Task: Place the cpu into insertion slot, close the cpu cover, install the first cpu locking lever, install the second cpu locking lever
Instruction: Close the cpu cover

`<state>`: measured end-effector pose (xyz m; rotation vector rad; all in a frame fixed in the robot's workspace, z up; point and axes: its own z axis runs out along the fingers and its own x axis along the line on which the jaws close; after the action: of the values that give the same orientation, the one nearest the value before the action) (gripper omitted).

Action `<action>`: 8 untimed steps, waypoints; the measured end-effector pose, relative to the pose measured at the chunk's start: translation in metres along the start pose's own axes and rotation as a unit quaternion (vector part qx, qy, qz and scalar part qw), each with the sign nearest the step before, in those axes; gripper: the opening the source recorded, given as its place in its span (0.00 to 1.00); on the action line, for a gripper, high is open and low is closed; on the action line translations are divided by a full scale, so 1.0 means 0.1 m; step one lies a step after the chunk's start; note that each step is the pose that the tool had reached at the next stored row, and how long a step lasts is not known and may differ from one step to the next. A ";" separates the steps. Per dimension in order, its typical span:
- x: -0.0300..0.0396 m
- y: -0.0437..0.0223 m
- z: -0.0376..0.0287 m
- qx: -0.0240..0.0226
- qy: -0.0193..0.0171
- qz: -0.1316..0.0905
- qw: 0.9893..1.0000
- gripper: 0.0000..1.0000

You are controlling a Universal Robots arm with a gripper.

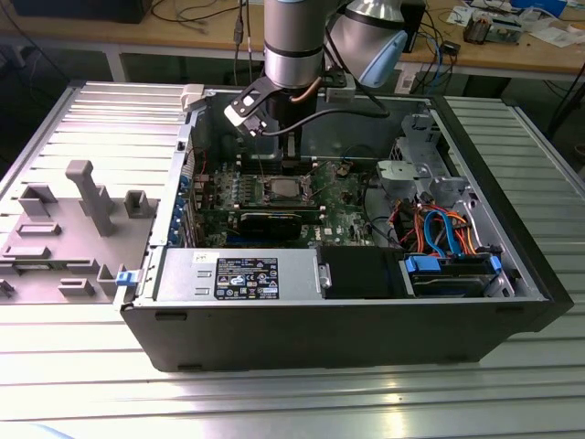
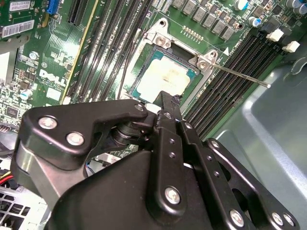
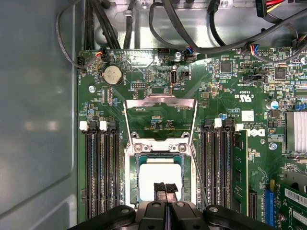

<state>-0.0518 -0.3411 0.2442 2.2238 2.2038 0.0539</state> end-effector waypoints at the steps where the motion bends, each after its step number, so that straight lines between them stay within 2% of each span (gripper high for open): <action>1: 0.000 0.000 -0.003 0.000 0.000 0.000 1.000 0.11; 8: 0.001 0.001 -0.039 0.000 0.000 0.000 1.000 0.11</action>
<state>-0.0518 -0.3411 0.2482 2.2238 2.2038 0.0538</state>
